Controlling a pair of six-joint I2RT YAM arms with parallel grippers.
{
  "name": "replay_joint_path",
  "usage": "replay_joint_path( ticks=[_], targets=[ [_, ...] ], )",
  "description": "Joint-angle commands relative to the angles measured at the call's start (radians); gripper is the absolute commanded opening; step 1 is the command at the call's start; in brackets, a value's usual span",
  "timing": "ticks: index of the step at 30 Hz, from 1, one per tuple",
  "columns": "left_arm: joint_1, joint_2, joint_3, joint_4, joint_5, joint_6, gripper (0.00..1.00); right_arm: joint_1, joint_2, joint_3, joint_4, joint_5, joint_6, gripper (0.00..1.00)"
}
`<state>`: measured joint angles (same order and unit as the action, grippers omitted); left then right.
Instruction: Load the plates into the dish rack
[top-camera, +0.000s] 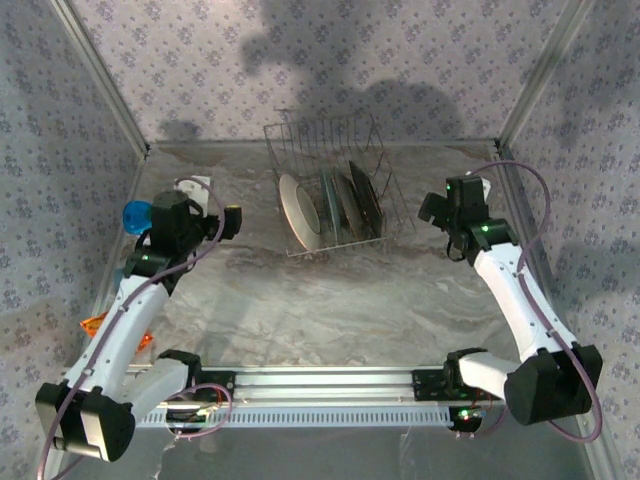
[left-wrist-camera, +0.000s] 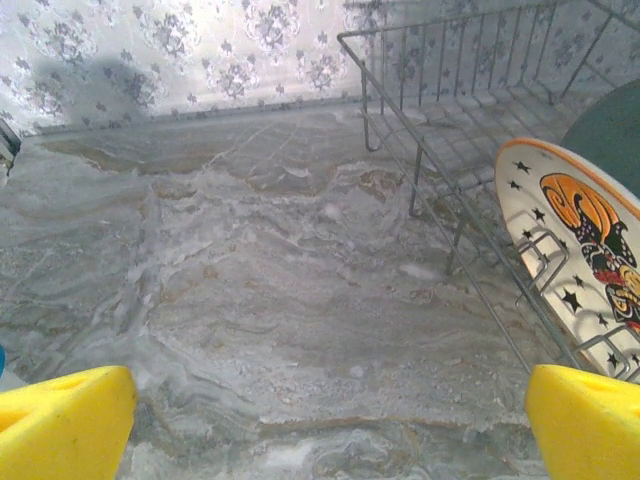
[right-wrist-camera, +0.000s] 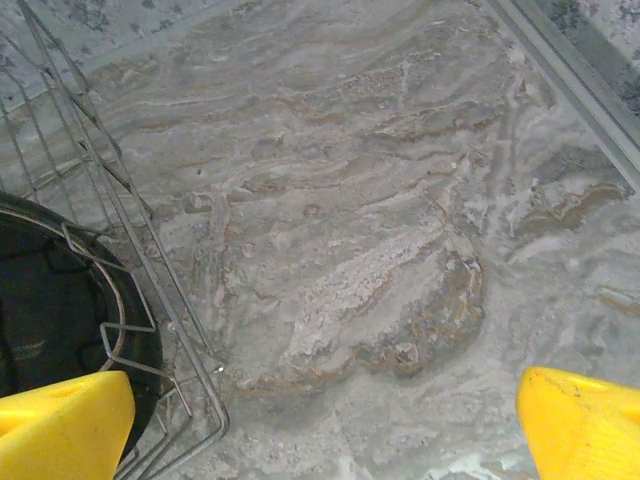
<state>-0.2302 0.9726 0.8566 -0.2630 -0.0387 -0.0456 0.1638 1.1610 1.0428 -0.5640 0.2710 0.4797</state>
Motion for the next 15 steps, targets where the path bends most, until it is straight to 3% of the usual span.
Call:
replay_joint_path(
  ticks=[1,5,9,15],
  targets=[
    [-0.006,-0.02,-0.053,0.062,0.004,0.009,0.99,-0.033,-0.031,-0.038,0.101,-0.082,-0.054,1.0],
    [-0.005,0.025,-0.045,0.04,0.03,0.038,0.99,-0.079,-0.053,-0.127,0.248,-0.206,-0.232,1.0],
    [-0.005,0.078,-0.016,0.006,0.013,0.038,0.99,-0.088,-0.063,-0.17,0.298,-0.175,-0.262,1.0],
    [0.007,0.056,-0.137,0.214,-0.033,0.019,1.0,-0.096,-0.058,-0.253,0.461,-0.186,-0.348,1.0]
  ],
)
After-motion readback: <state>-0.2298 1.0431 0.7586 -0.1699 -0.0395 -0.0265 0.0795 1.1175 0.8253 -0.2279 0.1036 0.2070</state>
